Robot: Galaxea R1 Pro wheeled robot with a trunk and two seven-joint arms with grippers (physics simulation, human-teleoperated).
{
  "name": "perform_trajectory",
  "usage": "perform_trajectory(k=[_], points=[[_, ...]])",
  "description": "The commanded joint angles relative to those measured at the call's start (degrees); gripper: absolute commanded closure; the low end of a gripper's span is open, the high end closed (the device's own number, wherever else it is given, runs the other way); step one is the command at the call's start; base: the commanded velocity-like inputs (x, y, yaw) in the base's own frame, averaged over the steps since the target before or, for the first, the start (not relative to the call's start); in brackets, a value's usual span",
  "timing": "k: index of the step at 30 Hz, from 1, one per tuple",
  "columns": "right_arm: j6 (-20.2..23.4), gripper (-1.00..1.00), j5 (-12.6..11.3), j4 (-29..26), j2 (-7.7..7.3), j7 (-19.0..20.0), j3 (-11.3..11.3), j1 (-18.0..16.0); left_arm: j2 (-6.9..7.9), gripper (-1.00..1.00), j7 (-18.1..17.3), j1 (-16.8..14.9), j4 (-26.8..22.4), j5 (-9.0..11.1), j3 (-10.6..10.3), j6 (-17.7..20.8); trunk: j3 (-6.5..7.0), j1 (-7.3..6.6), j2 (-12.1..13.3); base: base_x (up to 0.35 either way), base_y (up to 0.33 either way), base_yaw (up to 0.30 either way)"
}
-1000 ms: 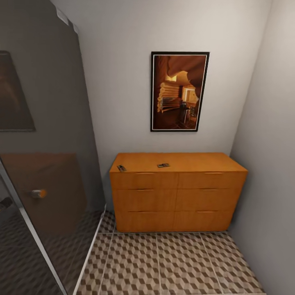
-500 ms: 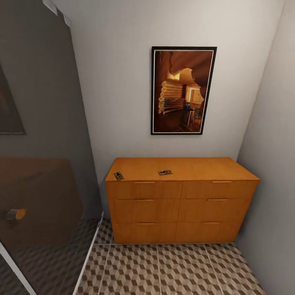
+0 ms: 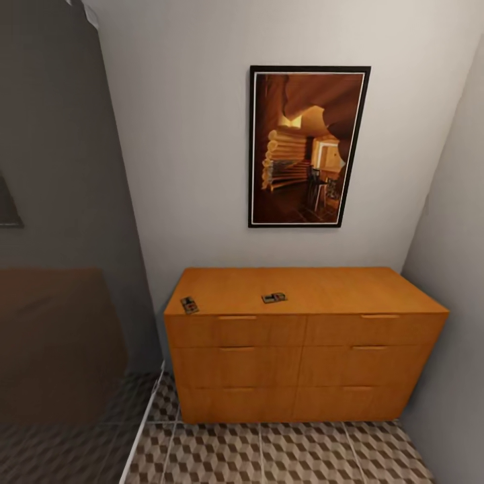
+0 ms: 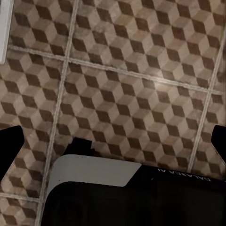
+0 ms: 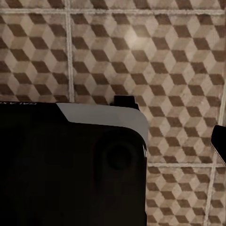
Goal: Take the four mousetraps from the cabinet in the bathroom and place them on the bathroom floor. Make sure all four end up on the same floor surface, and ensure that at least two of them are either under or directly next to the same bathroom sink.
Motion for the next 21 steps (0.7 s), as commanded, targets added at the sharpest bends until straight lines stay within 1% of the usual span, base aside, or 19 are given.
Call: perform_trajectory(k=[1, 8, 12, 15, 21], points=[[-0.3, -1.0, 0.0, 0.2, -0.01, 0.1, 0.1, -0.1, -0.03, -1.0, 0.3, 0.0, 0.0, -0.6, 0.4, -0.2, -0.07, 0.03, 0.0, 0.322, 0.0, 0.0], [-0.3, -1.0, 0.0, 0.2, -0.01, 0.0, 0.1, -0.1, -0.05, -1.0, 0.3, 0.0, 0.0, -0.6, 0.4, -0.3, -0.07, 0.03, 0.0, 0.314, 0.0, 0.0], [-0.3, -1.0, 0.0, 0.2, -0.01, 0.0, 0.1, -0.1, -0.04, -1.0, 0.3, 0.0, 0.0, -0.6, 0.4, -0.3, -0.07, 0.03, 0.0, 0.246, 0.0, 0.0], [-0.3, -1.0, 0.0, 0.2, -0.01, 0.0, 0.1, -0.1, -0.02, -1.0, 0.3, 0.0, 0.0, -0.6, 0.4, -0.4, -0.07, 0.03, 0.0, 0.144, 0.0, 0.0], [-0.3, -1.0, 0.0, 0.2, -0.01, 0.0, 0.1, -0.1, -0.06, -1.0, 0.3, 0.0, 0.0, -0.6, 0.4, -0.4, -0.07, 0.03, 0.0, 0.066, 0.0, 0.0]])
